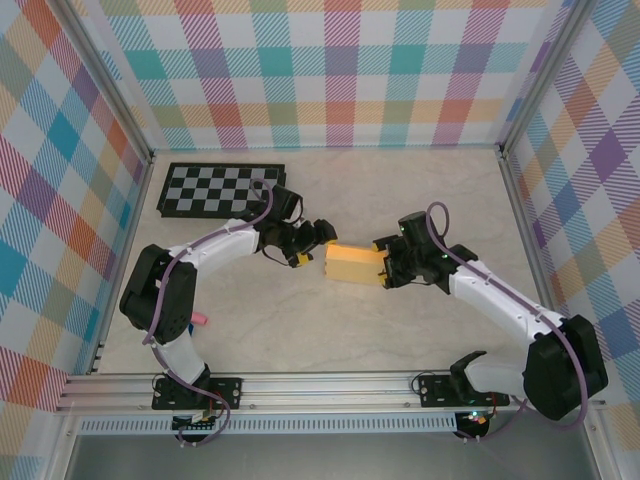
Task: Fold the paper box
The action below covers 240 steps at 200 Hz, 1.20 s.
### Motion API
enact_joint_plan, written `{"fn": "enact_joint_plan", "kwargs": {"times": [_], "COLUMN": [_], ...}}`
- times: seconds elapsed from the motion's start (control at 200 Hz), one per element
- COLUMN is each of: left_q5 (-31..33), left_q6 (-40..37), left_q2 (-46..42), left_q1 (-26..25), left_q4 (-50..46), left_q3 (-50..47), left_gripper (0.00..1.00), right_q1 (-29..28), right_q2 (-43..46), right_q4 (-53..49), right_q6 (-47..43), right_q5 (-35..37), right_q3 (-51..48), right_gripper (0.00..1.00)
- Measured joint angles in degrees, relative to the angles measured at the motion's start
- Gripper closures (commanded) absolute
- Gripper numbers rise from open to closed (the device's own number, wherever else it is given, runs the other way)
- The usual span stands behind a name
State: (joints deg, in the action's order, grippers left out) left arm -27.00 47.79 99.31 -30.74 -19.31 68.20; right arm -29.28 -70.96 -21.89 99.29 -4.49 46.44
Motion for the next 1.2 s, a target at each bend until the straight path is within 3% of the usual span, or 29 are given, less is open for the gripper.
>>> {"fn": "enact_joint_plan", "kwargs": {"times": [0.205, 0.525, 0.56, 0.74, 0.975, 1.2], "left_q5": [0.39, 1.14, 1.16, 1.42, 5.16, 1.95], "left_q6": [-3.21, -6.51, -6.84, -9.73, -20.02, -23.30], "left_q2": [0.00, -0.04, -0.13, -1.73, -8.90, -11.74], "left_q1": [0.00, 0.00, 0.02, 0.55, 1.05, -0.26], "left_q4": [0.00, 0.48, 0.83, 1.64, -0.42, 0.87], "left_q3": [-1.77, -3.43, -3.61, -4.72, -4.63, -9.20], "left_gripper": [0.17, 0.16, 0.16, 0.14, 0.13, 0.10], "right_q1": [-1.60, -2.75, -2.82, -3.19, -3.21, -3.19], "right_q2": [-3.52, -1.81, -1.38, 0.37, 1.70, 1.73], "right_q4": [0.74, 1.44, 1.66, 2.82, 4.33, 5.57], "right_q6": [0.96, 1.01, 0.98, 0.52, -0.50, -1.16], "right_q5": [2.75, 5.90, 6.32, 8.41, 10.99, 11.56], "right_q3": [0.02, -1.55, -2.03, -3.82, -5.44, -5.88], "right_gripper": [0.46, 0.48, 0.53, 0.54, 0.54, 0.54]}}
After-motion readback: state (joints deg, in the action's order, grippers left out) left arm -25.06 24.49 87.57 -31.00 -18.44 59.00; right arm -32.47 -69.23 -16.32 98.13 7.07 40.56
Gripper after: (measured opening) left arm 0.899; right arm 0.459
